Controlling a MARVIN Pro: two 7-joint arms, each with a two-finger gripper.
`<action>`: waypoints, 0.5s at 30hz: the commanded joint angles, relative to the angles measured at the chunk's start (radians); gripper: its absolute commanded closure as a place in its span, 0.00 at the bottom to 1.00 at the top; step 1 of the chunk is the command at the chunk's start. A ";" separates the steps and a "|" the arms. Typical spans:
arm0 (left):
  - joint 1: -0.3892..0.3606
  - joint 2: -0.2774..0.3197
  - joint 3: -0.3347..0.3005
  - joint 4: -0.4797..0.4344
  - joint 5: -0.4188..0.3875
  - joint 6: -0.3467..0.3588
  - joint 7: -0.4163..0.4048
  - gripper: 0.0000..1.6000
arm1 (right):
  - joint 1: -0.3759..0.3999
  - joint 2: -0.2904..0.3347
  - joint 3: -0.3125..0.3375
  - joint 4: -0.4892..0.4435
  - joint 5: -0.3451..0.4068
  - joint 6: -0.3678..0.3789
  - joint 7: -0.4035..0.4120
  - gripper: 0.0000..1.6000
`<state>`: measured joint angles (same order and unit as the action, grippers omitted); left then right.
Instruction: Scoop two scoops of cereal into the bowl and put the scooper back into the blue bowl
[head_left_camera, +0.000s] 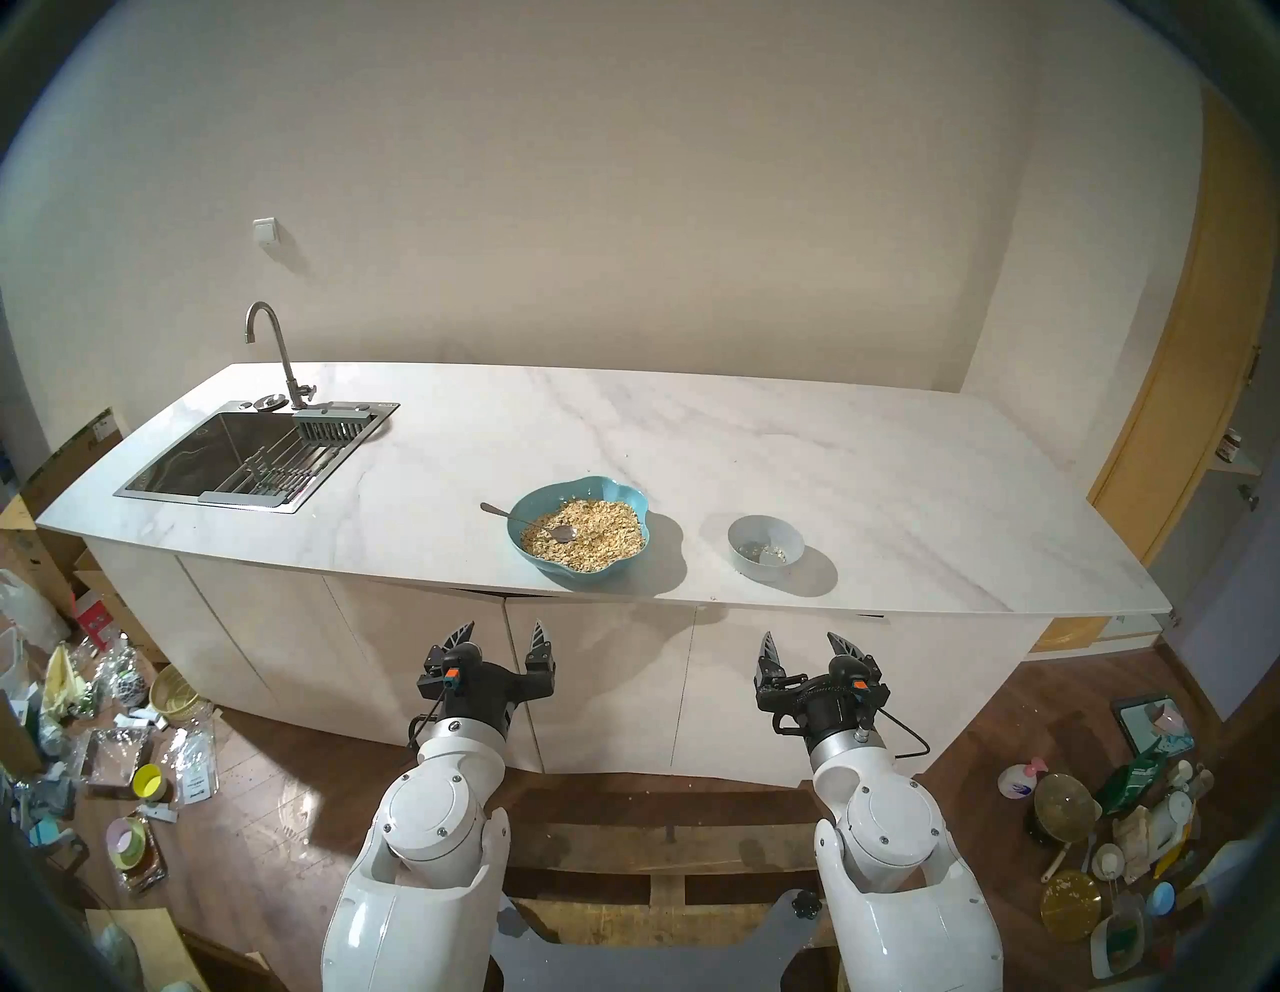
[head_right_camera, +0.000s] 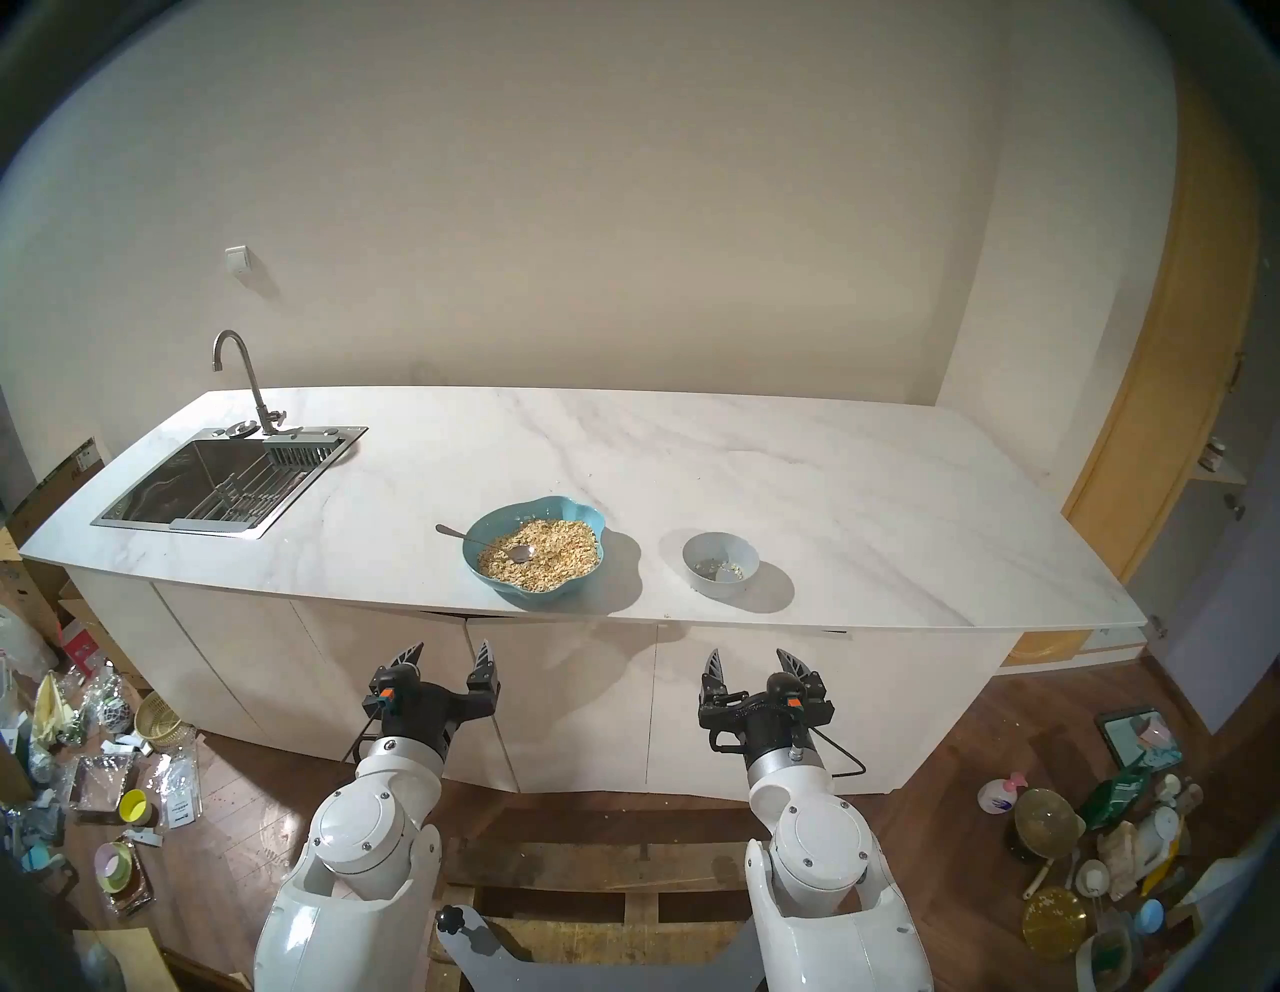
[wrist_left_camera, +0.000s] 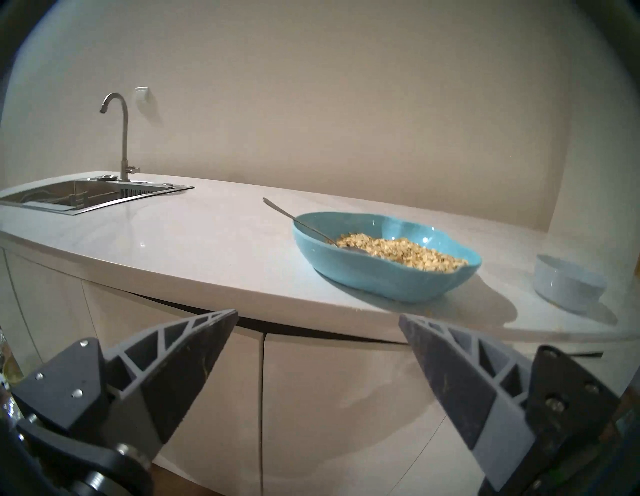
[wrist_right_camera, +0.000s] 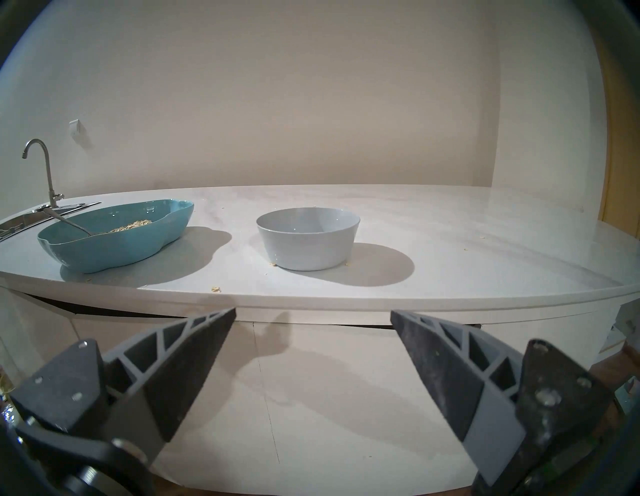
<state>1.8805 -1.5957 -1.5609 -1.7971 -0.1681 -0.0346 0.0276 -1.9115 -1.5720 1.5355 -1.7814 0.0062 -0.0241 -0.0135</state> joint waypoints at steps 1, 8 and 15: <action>-0.037 -0.011 -0.010 -0.050 -0.111 -0.017 -0.004 0.00 | 0.005 -0.001 0.000 -0.022 0.000 -0.003 0.000 0.00; -0.079 -0.018 -0.040 -0.083 -0.323 0.016 0.010 0.00 | 0.005 -0.001 0.000 -0.022 0.000 -0.003 0.000 0.00; -0.154 0.009 -0.107 -0.071 -0.472 0.048 0.032 0.00 | 0.005 -0.001 0.000 -0.022 0.000 -0.003 0.000 0.00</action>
<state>1.7754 -1.6035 -1.6425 -1.8411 -0.6278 -0.0057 0.0562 -1.9114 -1.5720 1.5355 -1.7801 0.0062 -0.0241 -0.0135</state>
